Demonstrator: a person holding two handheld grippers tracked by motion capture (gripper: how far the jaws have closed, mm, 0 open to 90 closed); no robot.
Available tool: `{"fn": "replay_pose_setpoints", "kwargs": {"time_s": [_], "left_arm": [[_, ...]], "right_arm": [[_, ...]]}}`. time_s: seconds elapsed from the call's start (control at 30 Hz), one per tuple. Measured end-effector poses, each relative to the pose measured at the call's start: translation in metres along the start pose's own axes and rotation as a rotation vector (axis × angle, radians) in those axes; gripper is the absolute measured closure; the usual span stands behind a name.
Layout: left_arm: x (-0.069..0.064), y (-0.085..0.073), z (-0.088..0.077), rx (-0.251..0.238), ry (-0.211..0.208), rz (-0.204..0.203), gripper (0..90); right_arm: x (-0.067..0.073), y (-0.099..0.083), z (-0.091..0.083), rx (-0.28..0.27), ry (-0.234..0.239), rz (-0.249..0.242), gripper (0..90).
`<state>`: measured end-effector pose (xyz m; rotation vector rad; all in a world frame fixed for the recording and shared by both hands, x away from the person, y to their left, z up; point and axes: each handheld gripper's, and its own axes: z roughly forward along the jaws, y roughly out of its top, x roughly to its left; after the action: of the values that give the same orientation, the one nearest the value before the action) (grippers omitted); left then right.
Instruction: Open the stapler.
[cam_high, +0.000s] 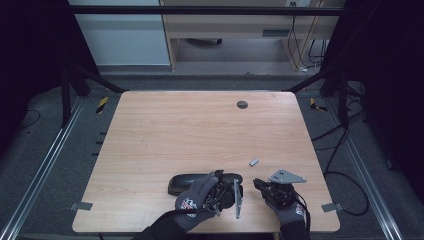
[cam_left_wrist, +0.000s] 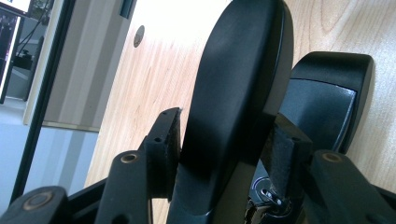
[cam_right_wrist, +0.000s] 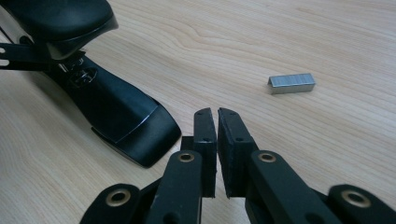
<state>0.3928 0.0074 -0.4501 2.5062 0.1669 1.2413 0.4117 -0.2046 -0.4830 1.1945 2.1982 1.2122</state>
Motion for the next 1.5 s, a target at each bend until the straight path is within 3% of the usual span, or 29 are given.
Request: {"fn": "replay_pose_setpoints", "kwargs": {"time_s": [0.93,1.5], "left_arm": [[-0.007,0.000,0.000,0.007,0.056,0.051,54.3],[-0.007,0.000,0.000,0.009,0.056,0.054,54.6]], "right_arm": [[0.021,0.001,0.017,-0.005,0.084,0.004,90.0],[0.032,0.001,0.031,0.027,0.119,-0.010,90.0]]}}
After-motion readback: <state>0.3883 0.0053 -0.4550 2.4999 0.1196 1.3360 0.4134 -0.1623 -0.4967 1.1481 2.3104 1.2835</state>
